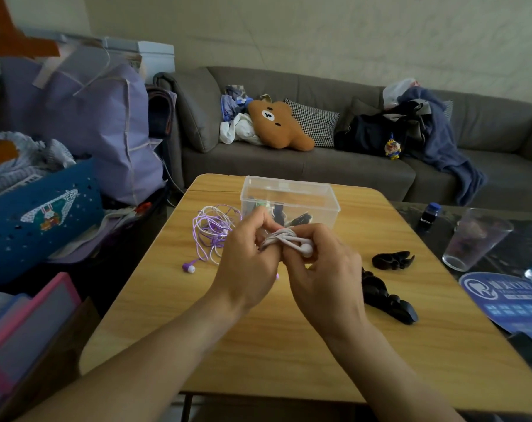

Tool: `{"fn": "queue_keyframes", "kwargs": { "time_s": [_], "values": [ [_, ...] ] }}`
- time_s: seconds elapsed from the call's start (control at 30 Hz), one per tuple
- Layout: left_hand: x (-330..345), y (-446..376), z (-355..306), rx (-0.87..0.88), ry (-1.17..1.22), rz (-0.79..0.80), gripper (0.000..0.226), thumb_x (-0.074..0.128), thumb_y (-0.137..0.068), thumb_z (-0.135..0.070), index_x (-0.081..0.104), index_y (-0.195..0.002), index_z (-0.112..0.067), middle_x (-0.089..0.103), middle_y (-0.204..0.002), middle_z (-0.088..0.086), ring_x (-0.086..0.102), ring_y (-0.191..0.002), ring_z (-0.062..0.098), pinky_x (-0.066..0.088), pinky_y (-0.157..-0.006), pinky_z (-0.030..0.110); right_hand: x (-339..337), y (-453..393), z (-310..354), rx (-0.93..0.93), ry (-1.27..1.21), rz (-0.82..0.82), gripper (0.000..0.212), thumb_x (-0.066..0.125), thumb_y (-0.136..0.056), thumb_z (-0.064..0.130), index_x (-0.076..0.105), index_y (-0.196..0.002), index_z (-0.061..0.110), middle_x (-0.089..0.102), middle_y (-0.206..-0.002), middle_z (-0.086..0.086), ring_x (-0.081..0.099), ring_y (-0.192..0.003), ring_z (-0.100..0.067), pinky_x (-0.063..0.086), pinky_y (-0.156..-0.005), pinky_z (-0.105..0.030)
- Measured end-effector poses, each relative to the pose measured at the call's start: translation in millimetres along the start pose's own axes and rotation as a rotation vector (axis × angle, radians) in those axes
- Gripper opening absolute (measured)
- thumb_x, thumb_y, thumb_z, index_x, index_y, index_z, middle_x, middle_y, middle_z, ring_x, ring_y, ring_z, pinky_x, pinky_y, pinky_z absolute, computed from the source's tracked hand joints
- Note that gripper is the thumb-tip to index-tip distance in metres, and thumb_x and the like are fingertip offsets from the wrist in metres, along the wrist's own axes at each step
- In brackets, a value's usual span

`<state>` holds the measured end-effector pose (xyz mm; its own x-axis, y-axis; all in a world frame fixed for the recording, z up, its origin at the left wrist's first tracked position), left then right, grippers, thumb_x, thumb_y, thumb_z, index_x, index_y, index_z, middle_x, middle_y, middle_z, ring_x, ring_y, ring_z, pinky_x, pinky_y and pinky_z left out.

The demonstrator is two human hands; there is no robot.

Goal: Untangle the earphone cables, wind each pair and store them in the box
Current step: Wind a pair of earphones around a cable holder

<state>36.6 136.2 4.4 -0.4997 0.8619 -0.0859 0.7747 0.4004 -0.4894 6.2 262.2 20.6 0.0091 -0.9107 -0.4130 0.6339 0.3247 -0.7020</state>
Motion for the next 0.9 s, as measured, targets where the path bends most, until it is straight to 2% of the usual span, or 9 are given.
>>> {"fn": "queue_keyframes", "kwargs": {
  "time_s": [0.1, 0.23, 0.33, 0.4, 0.5, 0.57, 0.67, 0.8, 0.9],
  "values": [
    [0, 2, 0, -0.073, 0.039, -0.017, 0.009, 0.059, -0.081, -0.015, 0.058, -0.080, -0.005, 0.062, -0.069, 0.025, 0.061, -0.065, 0.047, 0.054, -0.052, 0.051, 2, 1, -4, 0.142, -0.098, 0.037, 0.006, 0.072, -0.089, 0.018, 0.069, -0.095, 0.020, 0.070, -0.083, 0.008, 0.066, -0.073, -0.003, 0.048, -0.055, -0.010],
    [-1, -2, 5, -0.160, -0.033, 0.157, 0.015, 0.059, -0.079, -0.021, 0.069, -0.084, -0.010, 0.060, -0.062, 0.004, 0.060, -0.058, 0.026, 0.057, -0.060, 0.057, 6, 0, -20, 0.380, -0.143, 0.083, 0.009, 0.067, -0.090, 0.020, 0.067, -0.082, 0.024, 0.071, -0.071, 0.003, 0.069, -0.063, -0.011, 0.055, -0.052, -0.030],
    [0, -2, 11, -0.218, -0.156, 0.315, 0.027, 0.059, -0.078, -0.039, 0.072, -0.091, -0.020, 0.069, -0.077, 0.004, 0.070, -0.068, 0.031, 0.059, -0.070, 0.055, 9, 1, -31, 0.510, -0.186, 0.124, 0.012, 0.062, -0.092, 0.015, 0.071, -0.084, 0.016, 0.072, -0.069, 0.000, 0.070, -0.059, -0.013, 0.047, -0.046, -0.019],
    [-1, -1, 13, -0.224, -0.183, 0.302, 0.030, 0.057, -0.079, -0.046, 0.071, -0.091, -0.022, 0.070, -0.081, 0.003, 0.071, -0.069, 0.030, 0.059, -0.070, 0.054, 10, -1, -32, 0.528, -0.192, 0.160, 0.016, 0.059, -0.093, 0.013, 0.072, -0.084, 0.013, 0.073, -0.068, -0.001, 0.070, -0.058, -0.012, 0.047, -0.047, -0.017],
    [-2, 1, 13, -0.215, -0.241, 0.231, 0.023, 0.053, -0.097, -0.034, 0.067, -0.090, -0.017, 0.070, -0.080, 0.007, 0.071, -0.065, 0.025, 0.057, -0.068, 0.053, 15, -1, -33, 0.569, -0.236, 0.229, 0.018, 0.059, -0.094, 0.014, 0.074, -0.083, 0.012, 0.074, -0.068, -0.003, 0.072, -0.060, -0.014, 0.059, -0.057, -0.030],
    [-3, 0, 14, -0.209, -0.282, 0.220, 0.021, 0.050, -0.101, -0.027, 0.067, -0.096, -0.016, 0.070, -0.084, 0.006, 0.071, -0.067, 0.020, 0.058, -0.072, 0.049, 18, 0, -35, 0.647, -0.359, 0.229, 0.016, 0.062, -0.093, 0.011, 0.075, -0.086, 0.010, 0.075, -0.071, -0.006, 0.073, -0.064, -0.018, 0.060, -0.063, -0.034],
    [-5, -3, 12, -0.192, -0.280, 0.231, 0.019, 0.055, -0.100, -0.026, 0.069, -0.107, -0.015, 0.071, -0.093, 0.004, 0.072, -0.071, 0.017, 0.060, -0.072, 0.036, 19, 2, -36, 0.753, -0.542, 0.189, 0.016, 0.063, -0.091, 0.003, 0.078, -0.090, 0.007, 0.076, -0.077, -0.011, 0.072, -0.064, -0.019, 0.055, -0.060, -0.026],
    [-9, -4, 9, -0.194, -0.207, 0.191, 0.017, 0.059, -0.098, -0.014, 0.073, -0.103, -0.008, 0.072, -0.090, 0.011, 0.070, -0.068, 0.014, 0.051, -0.057, 0.014, 18, 3, -35, 0.913, -0.720, 0.256, 0.011, 0.070, -0.087, 0.006, 0.078, -0.094, 0.003, 0.077, -0.086, -0.014, 0.074, -0.072, -0.019, 0.053, -0.055, -0.022],
    [-9, -2, 12, -0.246, -0.127, 0.150, 0.015, 0.063, -0.095, -0.014, 0.076, -0.100, -0.009, 0.074, -0.079, 0.002, 0.068, -0.065, 0.016, 0.051, -0.060, 0.014, 15, 2, -40, 0.991, -0.766, 0.339, 0.015, 0.069, -0.087, 0.004, 0.075, -0.098, -0.002, 0.076, -0.092, -0.018, 0.074, -0.074, -0.021, 0.059, -0.063, -0.027]
  ]
}}
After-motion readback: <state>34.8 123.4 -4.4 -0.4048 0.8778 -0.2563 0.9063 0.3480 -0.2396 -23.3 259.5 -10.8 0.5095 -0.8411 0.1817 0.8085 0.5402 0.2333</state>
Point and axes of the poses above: each hand's wrist, its own y-axis away from the middle knuckle, its own x-axis out of the palm, z = x × y, the point moved 5 cm from there along -y, towards the middle knuckle
